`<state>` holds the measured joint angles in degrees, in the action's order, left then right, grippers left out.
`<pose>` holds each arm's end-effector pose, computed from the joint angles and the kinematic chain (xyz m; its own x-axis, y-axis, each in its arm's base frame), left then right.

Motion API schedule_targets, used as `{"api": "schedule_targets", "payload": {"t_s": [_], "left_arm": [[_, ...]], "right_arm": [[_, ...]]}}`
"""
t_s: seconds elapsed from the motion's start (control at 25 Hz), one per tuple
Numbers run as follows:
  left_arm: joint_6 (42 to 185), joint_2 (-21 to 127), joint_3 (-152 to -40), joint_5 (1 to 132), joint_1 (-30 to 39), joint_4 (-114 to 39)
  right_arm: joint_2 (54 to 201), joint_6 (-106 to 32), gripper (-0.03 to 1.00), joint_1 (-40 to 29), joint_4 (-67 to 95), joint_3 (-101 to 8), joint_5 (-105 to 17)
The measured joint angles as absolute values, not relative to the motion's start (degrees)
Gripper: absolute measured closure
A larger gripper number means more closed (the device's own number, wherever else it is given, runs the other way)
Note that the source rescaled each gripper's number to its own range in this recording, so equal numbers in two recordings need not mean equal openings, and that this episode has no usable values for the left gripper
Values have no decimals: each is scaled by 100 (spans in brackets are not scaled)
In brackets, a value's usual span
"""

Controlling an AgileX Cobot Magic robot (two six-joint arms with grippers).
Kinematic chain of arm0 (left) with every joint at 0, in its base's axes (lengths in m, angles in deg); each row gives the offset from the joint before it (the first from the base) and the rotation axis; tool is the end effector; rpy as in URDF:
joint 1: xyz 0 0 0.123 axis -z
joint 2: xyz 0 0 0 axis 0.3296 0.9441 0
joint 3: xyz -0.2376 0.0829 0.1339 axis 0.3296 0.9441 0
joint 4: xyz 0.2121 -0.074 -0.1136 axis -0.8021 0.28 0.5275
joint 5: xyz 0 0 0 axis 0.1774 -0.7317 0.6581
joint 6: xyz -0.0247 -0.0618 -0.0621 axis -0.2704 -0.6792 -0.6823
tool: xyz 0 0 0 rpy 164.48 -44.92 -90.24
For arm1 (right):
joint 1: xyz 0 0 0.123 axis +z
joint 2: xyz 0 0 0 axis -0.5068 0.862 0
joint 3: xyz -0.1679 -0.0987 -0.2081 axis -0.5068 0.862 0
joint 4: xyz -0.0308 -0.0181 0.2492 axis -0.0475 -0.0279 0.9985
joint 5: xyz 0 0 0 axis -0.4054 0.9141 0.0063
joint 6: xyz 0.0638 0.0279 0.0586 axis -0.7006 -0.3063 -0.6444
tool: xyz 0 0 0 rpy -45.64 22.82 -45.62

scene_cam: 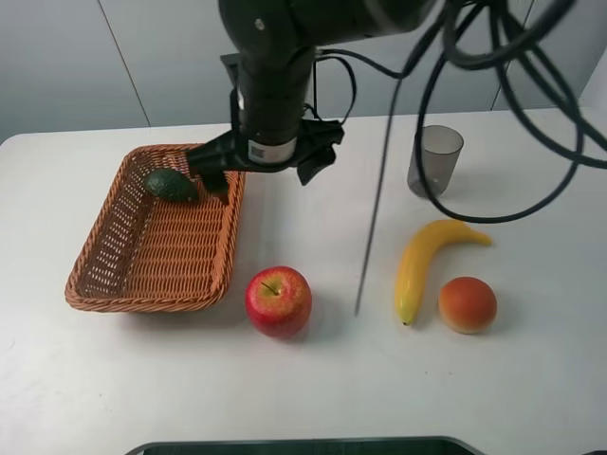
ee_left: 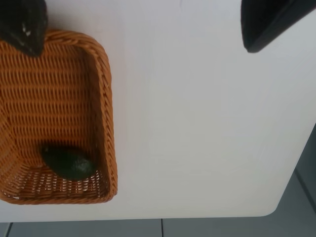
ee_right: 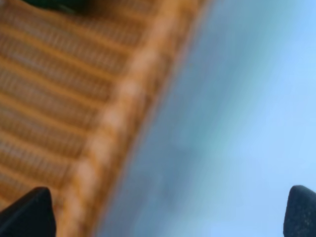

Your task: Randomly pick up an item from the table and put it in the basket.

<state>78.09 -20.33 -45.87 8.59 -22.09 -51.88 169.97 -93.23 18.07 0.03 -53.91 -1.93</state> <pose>-0.0073 0.0012 0.2786 -0.4617 -0.0334 -0.8864 -0.0696 0.9976 -0.0013 0.2844 0.3096 0.1974 -0.9110 -0.2983 -0.2849 -0.3280 0.9427 0.0617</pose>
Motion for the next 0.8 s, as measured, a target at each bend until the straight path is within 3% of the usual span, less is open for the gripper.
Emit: {"api": "schedule_targets", "payload": {"t_s": [0.4, 0.8], "left_arm": [[7809, -2033, -4587, 859, -2209, -5188], [7789, -2033, -4587, 859, -2209, -5188]], "right_arm": [[14824, -9057, -3, 273, 281, -2598, -598], [12395, -8012, -3, -1538, 483, -832, -637]]}}
